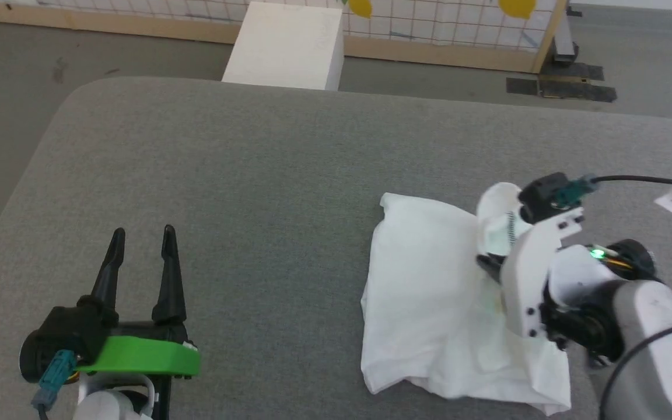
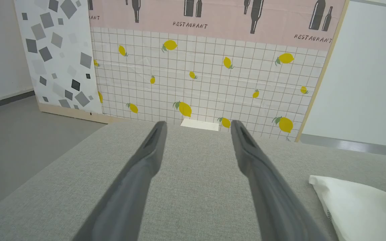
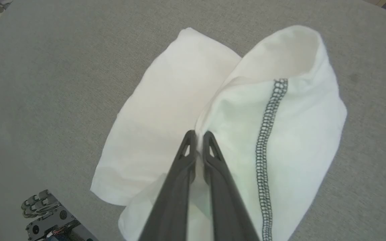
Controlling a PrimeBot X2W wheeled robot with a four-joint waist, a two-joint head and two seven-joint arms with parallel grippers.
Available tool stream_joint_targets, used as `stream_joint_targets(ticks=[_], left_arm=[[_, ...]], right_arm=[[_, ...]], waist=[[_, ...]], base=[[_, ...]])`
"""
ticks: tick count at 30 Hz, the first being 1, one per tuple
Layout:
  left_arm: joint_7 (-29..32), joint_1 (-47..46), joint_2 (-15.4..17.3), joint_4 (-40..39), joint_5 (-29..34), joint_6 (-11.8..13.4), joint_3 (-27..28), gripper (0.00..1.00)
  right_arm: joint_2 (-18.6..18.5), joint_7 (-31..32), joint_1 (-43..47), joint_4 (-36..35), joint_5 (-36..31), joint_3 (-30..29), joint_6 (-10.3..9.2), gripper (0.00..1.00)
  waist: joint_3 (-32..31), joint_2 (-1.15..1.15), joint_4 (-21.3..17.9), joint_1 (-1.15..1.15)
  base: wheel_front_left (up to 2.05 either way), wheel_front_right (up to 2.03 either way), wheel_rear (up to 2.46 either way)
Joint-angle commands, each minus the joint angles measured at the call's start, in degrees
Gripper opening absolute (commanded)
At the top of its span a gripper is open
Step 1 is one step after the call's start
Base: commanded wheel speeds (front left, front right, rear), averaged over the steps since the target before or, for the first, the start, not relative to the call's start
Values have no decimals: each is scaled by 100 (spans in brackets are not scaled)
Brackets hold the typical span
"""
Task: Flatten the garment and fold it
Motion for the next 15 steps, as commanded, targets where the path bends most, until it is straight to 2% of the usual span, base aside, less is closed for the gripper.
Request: stream_joint_targets(ticks=[1, 15], left_arm=[[-43, -2, -36, 22, 73, -22, -11, 100], [-44, -130, -101, 123, 31, -76, -75, 100]], right_arm=[[76, -108, -163, 123, -12, 103, -9, 0], [684, -981, -1212, 1917, -226, 668, -9, 0]], waist=[[70, 0, 138, 0], [427, 0, 678, 0]], base=[[0, 0, 0], [0, 0, 0]])
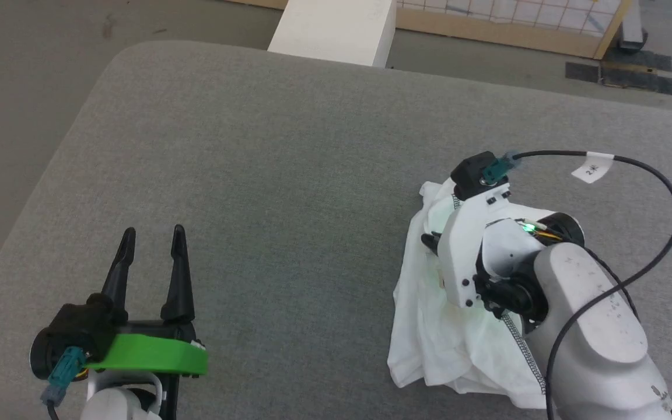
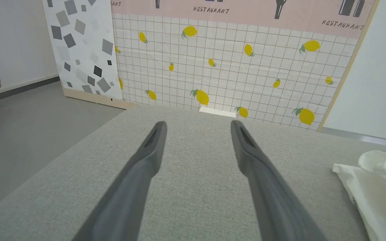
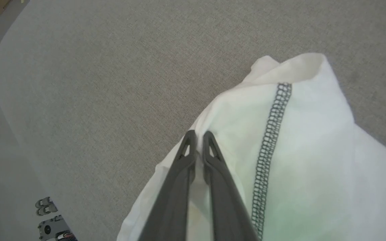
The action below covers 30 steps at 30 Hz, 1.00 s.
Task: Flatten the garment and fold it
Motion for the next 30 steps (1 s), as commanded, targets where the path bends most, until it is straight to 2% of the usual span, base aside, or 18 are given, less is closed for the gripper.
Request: stream_joint_targets(ticks=[1, 6, 7, 8, 13, 19, 22, 25, 30], left_arm=[[-27, -85, -33, 14, 22, -21, -13, 100], [-27, -125, -47, 54, 14, -29, -2, 100], [-27, -131, -49, 68, 12, -31, -2, 100], [-27, -135, -51, 80, 12, -32, 2, 100], [-27, -114, -47, 115, 36, -37, 62, 100], [-27, 22, 21, 80, 64, -41, 178, 100], [-27, 80, 34, 19, 81, -42, 236, 100], [-27, 127, 32, -24, 101, -43, 265, 100], [-27, 193, 16, -61, 105, -44, 252, 100]], right_arm=[[40, -103, -131, 179, -57, 46, -9, 0], [85, -346, -320, 846, -293, 277, -9, 0], [92, -392, -349, 964, -314, 340, -9, 55], [97, -438, -369, 1043, -315, 379, -9, 100], [117, -652, -521, 1099, -106, 673, -9, 100], [53, -981, -577, 392, 391, 760, -9, 100], [-153, -1107, -437, -63, 376, 487, -9, 100], [-417, -1114, -137, -399, 64, 108, -9, 100], [-559, -659, 710, -739, -535, -561, -9, 100]], waist=[[104, 0, 104, 0], [152, 0, 107, 0], [151, 0, 95, 0], [142, 0, 79, 0], [14, 0, -102, 0], [-272, 0, -461, 0], [-369, 0, -647, 0], [-413, 0, -790, 0], [-400, 0, -983, 0]], base=[[0, 0, 0], [0, 0, 0], [0, 0, 0], [0, 0, 0], [0, 0, 0], [0, 0, 0], [0, 0, 0], [0, 0, 0], [0, 0, 0]])
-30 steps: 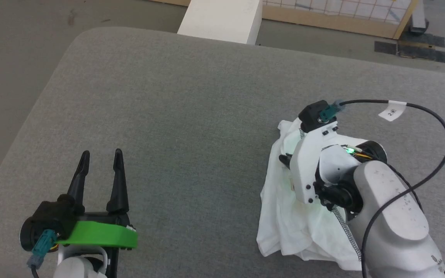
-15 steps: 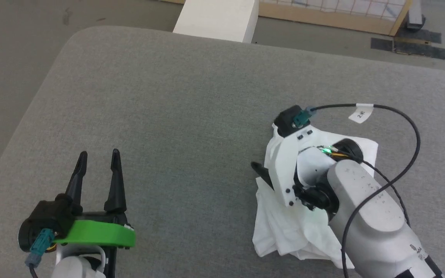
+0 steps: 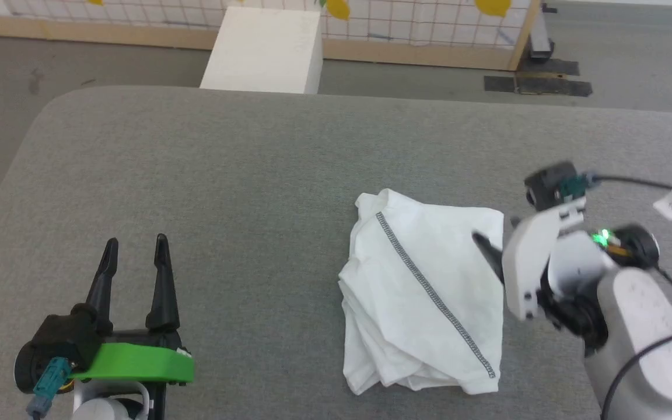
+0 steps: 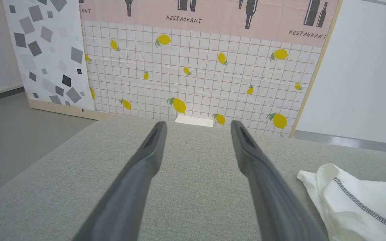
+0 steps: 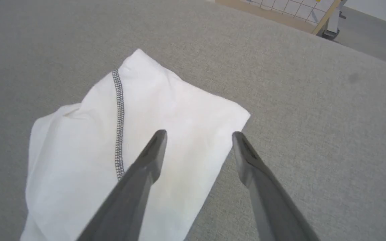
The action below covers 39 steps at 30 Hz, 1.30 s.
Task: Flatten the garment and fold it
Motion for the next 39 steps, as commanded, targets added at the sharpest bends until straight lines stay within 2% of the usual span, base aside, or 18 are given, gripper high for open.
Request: stream_joint_targets(ticks=[1, 4, 9, 14, 19, 20, 21, 22, 26, 30, 39], left_arm=[[-26, 46, 11, -25, 78, -38, -8, 100], [-26, 34, 5, -28, 78, -39, -52, 100], [-26, -82, 1, -18, 68, -39, -182, 100], [-26, -155, 32, 29, 43, -40, -273, 100], [-26, -145, 42, 71, 4, -40, -270, 100], [-26, -148, 43, 73, 0, -40, -267, 100], [-26, -150, 43, 75, -3, -40, -263, 100], [-26, -152, 42, 76, -6, -40, -255, 100], [-26, -148, 41, 42, 1, -40, -223, 100], [-26, -126, 32, 3, -40, -40, -215, 100], [-26, -234, -27, -118, -85, -40, -234, 100]], right_arm=[[45, 146, 238, -65, -96, -60, -9, 100], [167, 474, 650, -161, -262, -258, -9, 100], [392, 559, 858, -126, -445, -423, -9, 100], [518, 463, 805, 268, -685, -521, -9, 100], [487, 457, 716, 722, -840, -473, -9, 100], [470, 473, 687, 803, -831, -459, -9, 68], [448, 468, 656, 849, -816, -427, -9, 24], [398, 464, 613, 887, -787, -350, -9, 0], [187, 426, 416, 865, -614, -83, -9, 0], [-141, 505, 176, 675, -365, 423, -9, 0], [-1502, 865, -544, 91, 395, 1881, -9, 0]], waist=[[-27, 0, -134, 0], [28, 0, -156, 0], [165, 0, -42, 0], [292, 0, 129, 0], [359, 0, 221, 0], [370, 0, 227, 0], [377, 0, 230, 0], [390, 0, 226, 0], [420, 0, 86, 0], [506, 0, -329, 0], [793, 0, -1722, 0]], base=[[0, 0, 0], [0, 0, 0], [0, 0, 0], [0, 0, 0], [0, 0, 0], [0, 0, 0], [0, 0, 0], [0, 0, 0], [0, 0, 0], [0, 0, 0], [0, 0, 0]])
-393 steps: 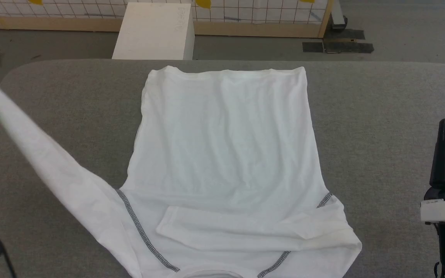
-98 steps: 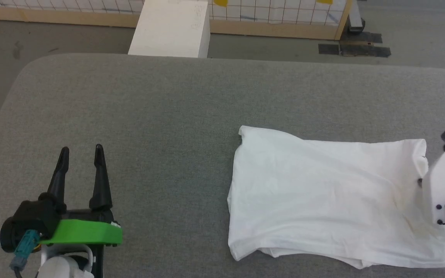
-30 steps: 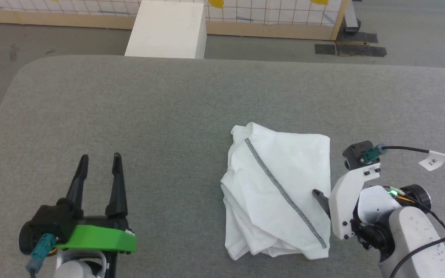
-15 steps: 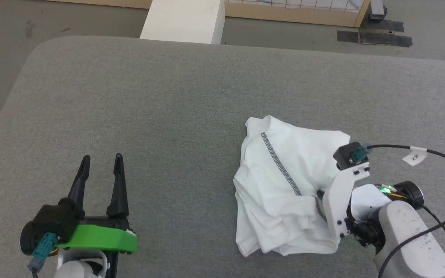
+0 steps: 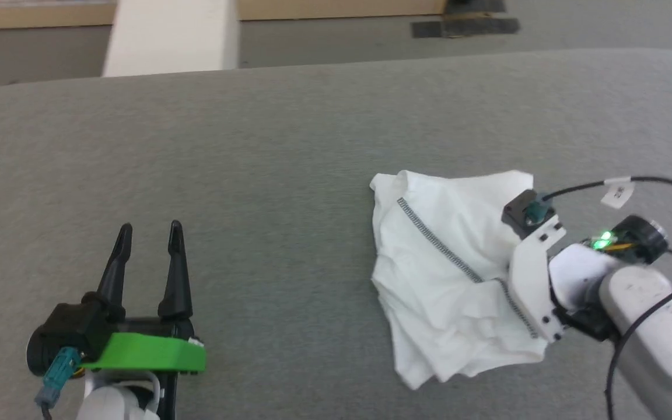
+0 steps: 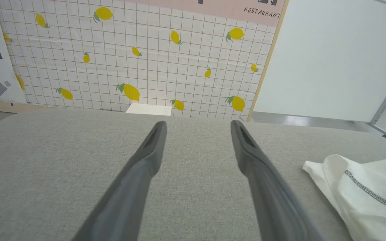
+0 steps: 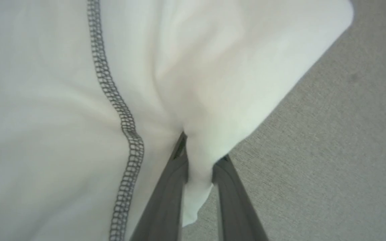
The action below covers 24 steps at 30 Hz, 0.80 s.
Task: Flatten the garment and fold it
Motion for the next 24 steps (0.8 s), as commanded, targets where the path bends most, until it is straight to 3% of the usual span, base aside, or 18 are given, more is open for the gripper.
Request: stream_joint_targets(ticks=[1, 6, 10, 15, 24], left_arm=[[-21, -149, -14, -22, -12, -40, -5, 100], [-21, -334, 33, -54, 44, -40, -106, 100], [-21, -491, 144, -86, 70, -40, -234, 100], [-21, -685, 321, -88, 87, -40, -492, 100], [-21, -875, 649, -165, 95, -40, -527, 100]], right_arm=[[-171, 32, -195, -70, 118, 102, -12, 0], [-680, -24, -727, -94, 318, 403, -12, 0], [-971, -109, -1059, 67, 361, 475, -12, 0], [-1321, -288, -1360, 396, 292, 259, -12, 0], [-1706, -767, -1636, 1300, -168, -650, -12, 0]], waist=[[289, 0, -887, 0], [637, 0, -1347, 0], [918, 0, -1444, 0], [1315, 0, -1313, 0], [1888, 0, -954, 0]], base=[[0, 0, 0], [0, 0, 0], [0, 0, 0], [0, 0, 0], [0, 0, 0]])
